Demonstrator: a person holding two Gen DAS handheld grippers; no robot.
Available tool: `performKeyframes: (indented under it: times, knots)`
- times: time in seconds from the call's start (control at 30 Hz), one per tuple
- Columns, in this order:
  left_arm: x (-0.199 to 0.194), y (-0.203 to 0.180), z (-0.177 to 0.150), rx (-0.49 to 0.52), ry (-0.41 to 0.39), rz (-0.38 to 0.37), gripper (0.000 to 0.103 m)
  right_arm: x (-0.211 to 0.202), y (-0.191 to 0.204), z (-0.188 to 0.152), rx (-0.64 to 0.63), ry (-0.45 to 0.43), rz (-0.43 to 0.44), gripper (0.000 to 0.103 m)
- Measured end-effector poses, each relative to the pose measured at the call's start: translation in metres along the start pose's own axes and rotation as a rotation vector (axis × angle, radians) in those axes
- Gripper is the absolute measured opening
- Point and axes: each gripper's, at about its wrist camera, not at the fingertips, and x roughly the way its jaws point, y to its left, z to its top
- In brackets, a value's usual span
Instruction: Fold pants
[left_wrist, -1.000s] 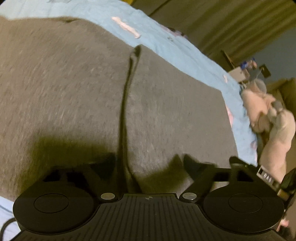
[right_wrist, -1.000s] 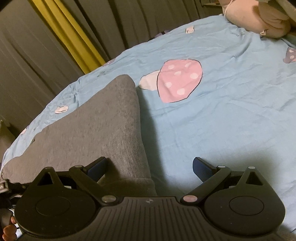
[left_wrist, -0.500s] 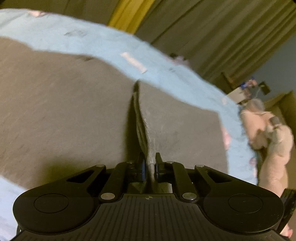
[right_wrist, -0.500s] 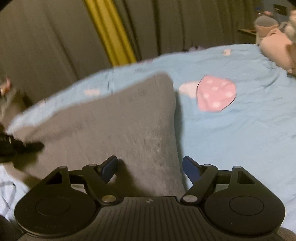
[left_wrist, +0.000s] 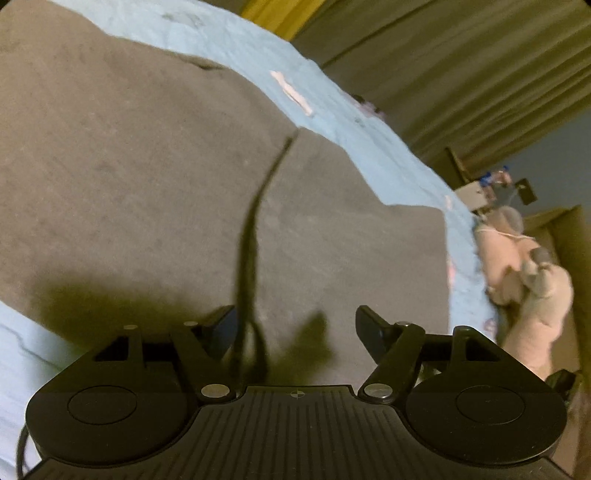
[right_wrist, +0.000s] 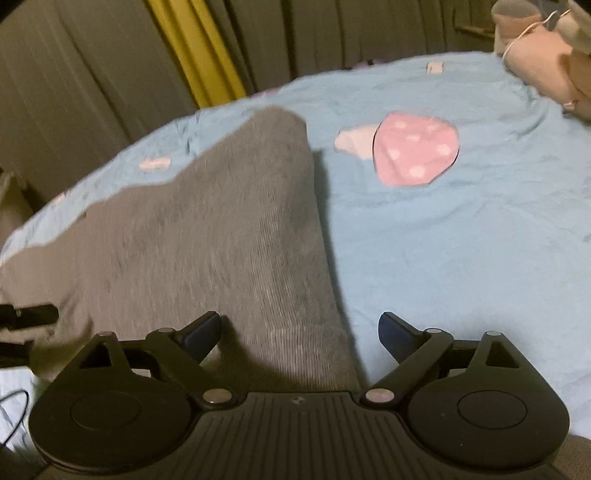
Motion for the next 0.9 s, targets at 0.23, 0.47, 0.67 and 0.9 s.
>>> performKeyframes:
  times: [0.23, 0.47, 0.67, 0.9]
  knots:
    - [-0.018, -0.010, 0.015, 0.034, -0.145, 0.081, 0.078, -0.023, 0.021, 0.006, -0.131, -0.176, -0.001, 0.073]
    - [0.030, -0.034, 0.073, 0.126, -0.106, 0.091, 0.083, 0.012, 0.006, 0.011, -0.052, -0.027, -0.028, 0.076]
    - [0.085, -0.042, 0.101, 0.194, -0.018, 0.084, 0.081, 0.020, -0.007, 0.010, 0.029, -0.001, -0.018, 0.087]
    - [0.091, -0.079, 0.099, 0.329, -0.091, 0.120, 0.024, 0.025, -0.014, 0.011, 0.064, 0.003, -0.002, 0.090]
